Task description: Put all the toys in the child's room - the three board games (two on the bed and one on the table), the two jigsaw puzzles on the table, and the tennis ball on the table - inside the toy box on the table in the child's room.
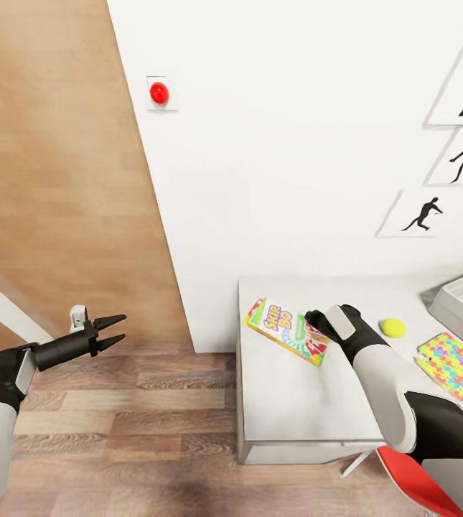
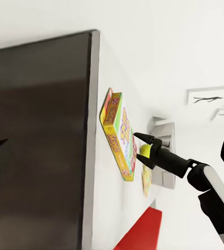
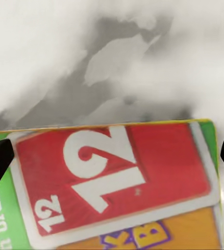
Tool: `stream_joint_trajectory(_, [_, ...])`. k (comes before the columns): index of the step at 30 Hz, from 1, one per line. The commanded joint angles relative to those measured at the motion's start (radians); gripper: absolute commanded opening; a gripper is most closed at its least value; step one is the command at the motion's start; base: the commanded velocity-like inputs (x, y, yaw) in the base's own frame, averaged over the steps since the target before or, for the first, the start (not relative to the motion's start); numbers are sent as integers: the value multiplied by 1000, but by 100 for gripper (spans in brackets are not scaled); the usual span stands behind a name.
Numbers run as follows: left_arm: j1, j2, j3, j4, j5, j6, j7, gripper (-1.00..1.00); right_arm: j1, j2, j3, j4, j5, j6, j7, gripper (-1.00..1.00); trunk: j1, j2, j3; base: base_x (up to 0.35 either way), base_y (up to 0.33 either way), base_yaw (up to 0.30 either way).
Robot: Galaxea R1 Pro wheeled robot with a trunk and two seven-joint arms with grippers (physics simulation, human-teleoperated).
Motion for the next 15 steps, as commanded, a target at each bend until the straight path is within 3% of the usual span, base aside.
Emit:
stream_joint_trajectory(1, [-1,0,1,0,0,10,-3,100,0,0,-1,-1,-15,3,-7,100,1,-2,-2,27,198,0])
stream_joint_trajectory(15, [-1,0,1,0,0,10,-3,100,0,0,0,-1,-15,2,-6,100,1,-2,-2,30,34,0])
